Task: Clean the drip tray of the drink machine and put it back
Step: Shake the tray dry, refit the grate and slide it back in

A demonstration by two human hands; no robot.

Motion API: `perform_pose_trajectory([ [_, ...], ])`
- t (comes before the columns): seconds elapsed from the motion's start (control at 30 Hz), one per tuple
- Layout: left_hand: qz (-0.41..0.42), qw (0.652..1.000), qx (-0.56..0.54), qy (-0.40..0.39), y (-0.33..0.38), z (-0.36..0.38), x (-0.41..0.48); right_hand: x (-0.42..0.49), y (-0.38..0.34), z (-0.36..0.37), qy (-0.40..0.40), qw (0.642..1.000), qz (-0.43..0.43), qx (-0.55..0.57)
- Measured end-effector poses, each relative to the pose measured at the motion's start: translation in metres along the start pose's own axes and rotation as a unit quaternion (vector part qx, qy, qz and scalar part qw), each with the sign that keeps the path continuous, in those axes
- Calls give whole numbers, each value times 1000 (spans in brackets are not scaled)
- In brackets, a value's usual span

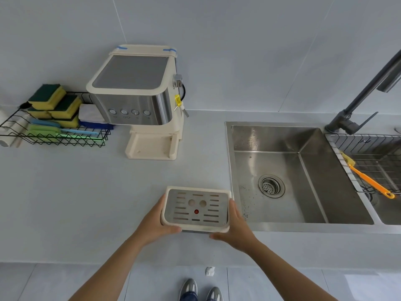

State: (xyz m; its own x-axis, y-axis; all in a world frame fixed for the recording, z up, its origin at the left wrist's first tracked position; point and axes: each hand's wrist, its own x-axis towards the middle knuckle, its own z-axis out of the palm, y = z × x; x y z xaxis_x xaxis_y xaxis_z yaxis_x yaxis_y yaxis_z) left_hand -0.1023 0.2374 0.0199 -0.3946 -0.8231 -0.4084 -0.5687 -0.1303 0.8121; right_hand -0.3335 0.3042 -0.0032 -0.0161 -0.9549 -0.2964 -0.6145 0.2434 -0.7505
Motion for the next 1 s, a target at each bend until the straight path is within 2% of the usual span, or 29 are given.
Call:
perform_pose_trajectory([
  [0.1,-11,1000,14,3,-2,1,0,3,4,4,-15,1000,12,-1],
  [0.33,-17,998,22,52,3,6,4,11,5,4,4,1000,23,7],
  [0.5,-19,997,2,74,2,-7,8,19,-16,-7,8,999,-10,34],
  [0.7,-23,994,-33,98,-2,-54,25,56,-60,-11,9,997,-59,54],
  [1.0,-12,994,-7,107,-14,-146,61,129,-119,20,11,993,-87,76],
])
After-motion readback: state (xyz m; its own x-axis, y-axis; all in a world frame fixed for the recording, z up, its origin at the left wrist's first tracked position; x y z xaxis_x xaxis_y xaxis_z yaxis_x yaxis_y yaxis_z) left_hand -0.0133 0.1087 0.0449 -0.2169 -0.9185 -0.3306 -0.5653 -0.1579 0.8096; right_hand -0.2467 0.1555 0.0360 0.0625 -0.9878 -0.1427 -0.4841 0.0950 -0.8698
